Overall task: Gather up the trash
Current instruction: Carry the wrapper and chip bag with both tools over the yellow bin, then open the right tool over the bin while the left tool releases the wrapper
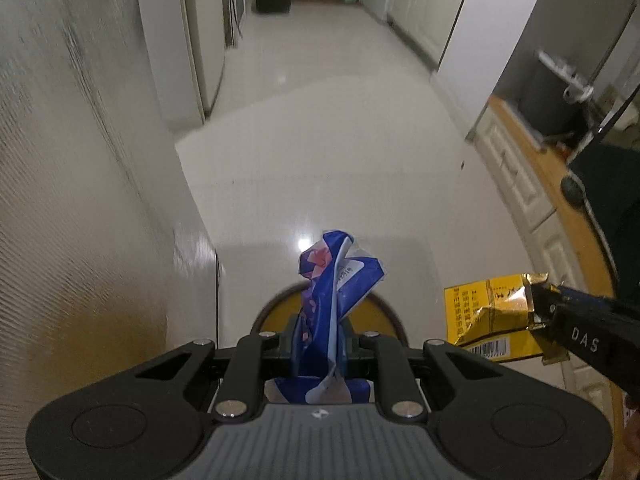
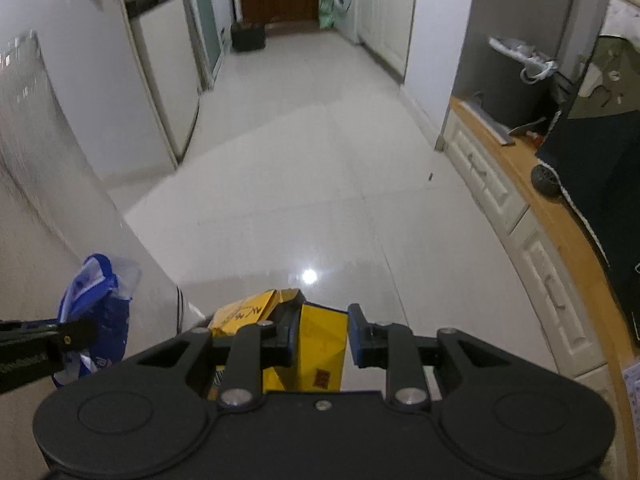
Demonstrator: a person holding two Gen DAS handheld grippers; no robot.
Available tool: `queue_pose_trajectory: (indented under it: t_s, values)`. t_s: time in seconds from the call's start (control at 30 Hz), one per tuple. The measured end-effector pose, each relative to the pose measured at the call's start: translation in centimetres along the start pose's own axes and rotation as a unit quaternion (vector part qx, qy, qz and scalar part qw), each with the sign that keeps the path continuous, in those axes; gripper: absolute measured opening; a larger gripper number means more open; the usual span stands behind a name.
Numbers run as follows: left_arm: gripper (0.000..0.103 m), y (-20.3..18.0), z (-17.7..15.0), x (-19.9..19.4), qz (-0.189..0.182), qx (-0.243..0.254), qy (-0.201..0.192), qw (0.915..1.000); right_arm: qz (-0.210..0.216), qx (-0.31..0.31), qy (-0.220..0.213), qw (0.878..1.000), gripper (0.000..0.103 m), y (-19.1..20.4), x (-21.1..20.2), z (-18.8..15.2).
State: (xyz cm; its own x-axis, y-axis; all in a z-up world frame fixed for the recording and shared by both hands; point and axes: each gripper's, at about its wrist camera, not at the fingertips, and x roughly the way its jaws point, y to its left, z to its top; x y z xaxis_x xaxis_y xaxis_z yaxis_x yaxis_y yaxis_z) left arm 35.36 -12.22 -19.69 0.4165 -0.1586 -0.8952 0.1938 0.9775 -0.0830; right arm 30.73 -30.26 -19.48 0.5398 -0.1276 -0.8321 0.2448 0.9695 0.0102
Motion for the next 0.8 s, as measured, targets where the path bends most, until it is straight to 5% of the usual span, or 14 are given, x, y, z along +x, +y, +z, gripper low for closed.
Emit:
queue_pose_trajectory:
  t_s: [0.57,0.8]
  values:
    - [0.019,1.4,0.4,7.3,-0.004,-0.015,0.073,0.9972,0.009,-0.018,0.075,0.997,0.026,1.6,6.2,-0.5]
    - [0.019,2.6,0.6,9.1,-0.016,-0.036,0.086,0.9955,0.057,-0.005,0.066,0.996,0.026,2.2,7.2,-0.2]
